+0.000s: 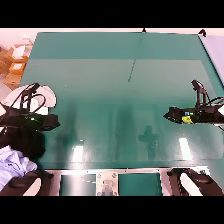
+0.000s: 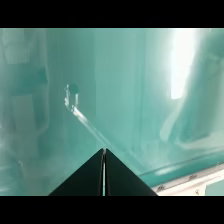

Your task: Fold the shirts.

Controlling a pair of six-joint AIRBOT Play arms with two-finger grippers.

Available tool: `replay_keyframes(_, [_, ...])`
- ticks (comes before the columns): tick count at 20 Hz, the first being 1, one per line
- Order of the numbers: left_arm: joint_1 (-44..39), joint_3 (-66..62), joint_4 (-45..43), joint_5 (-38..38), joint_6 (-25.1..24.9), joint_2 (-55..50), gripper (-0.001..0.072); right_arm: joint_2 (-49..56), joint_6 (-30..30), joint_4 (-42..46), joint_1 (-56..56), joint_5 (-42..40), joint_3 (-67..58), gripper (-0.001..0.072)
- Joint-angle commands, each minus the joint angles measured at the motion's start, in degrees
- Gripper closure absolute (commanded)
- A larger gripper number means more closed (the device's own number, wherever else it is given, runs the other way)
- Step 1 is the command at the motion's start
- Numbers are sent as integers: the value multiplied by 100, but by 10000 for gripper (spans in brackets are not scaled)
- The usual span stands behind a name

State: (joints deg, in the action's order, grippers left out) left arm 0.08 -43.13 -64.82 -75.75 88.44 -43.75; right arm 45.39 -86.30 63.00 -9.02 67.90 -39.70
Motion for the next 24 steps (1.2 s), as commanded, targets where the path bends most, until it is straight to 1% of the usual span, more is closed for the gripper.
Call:
replay_keyframes(1, [-2, -66, -269, 693, 208, -35, 683, -4, -2, 0, -4, 0, 0, 703])
replay_keyframes(2, [-2, -201, -763, 957, 127, -111, 681, -4, 0, -2, -4, 0, 0, 703])
replay_keyframes(3, [-2, -433, -1392, 1123, 107, -295, 631, -4, -2, 0, -4, 2, 0, 703])
replay_keyframes(4, [2, -721, -1987, 1224, 111, -553, 338, -4, -2, 0, -4, 2, 0, 703])
replay_keyframes(5, [4, -1047, -2518, 1342, 111, -857, 96, -4, -2, 0, -4, 2, 0, 703])
replay_keyframes(6, [4, -1434, -3023, 1493, 111, -1224, -13, -4, 0, 0, -4, -13, 0, 703])
replay_keyframes(8, [7, -2232, -3724, 1799, 111, -1998, -13, -2, -2, 2, -4, -74, 0, 703])
replay_keyframes(9, [81, -2686, -3936, 1937, 111, -2487, -13, 4, 0, 0, -2, -105, 0, 703])
replay_keyframes(10, [229, -3126, -3967, 1950, 109, -2992, -13, 9, 0, 2, -4, -103, 0, 702])
replay_keyframes(12, [645, -3926, -3960, 1716, 111, -4059, -13, 9, -2, 0, -2, -81, 0, 702])
replay_keyframes(14, [1005, -4389, -3958, 1530, 98, -4905, -13, 9, 0, 0, -2, -81, 0, 702])
replay_keyframes(17, [1364, -4531, -3958, 1700, -83, -5617, -13, 9, 0, 0, -4, -87, 0, 701])
replay_keyframes(18, [1460, -4531, -3958, 1742, -111, -5779, -13, 9, 0, 0, -4, -87, 0, 685])
replay_keyframes(19, [1543, -4531, -3958, 1749, -160, -5928, -13, 9, 0, 0, -4, -87, 0, 653])
replay_keyframes(20, [1596, -4531, -3956, 1742, -195, -6041, -12, 9, -2, 0, -4, -87, 0, 640])
replay_keyframes(23, [1626, -4531, -3928, 1604, -199, -6247, -7, 9, 0, 0, -2, -87, 0, 641])
replay_keyframes(24, [1626, -4533, -3825, 1523, -199, -6251, 260, 9, 0, 0, -4, -87, 0, 641])
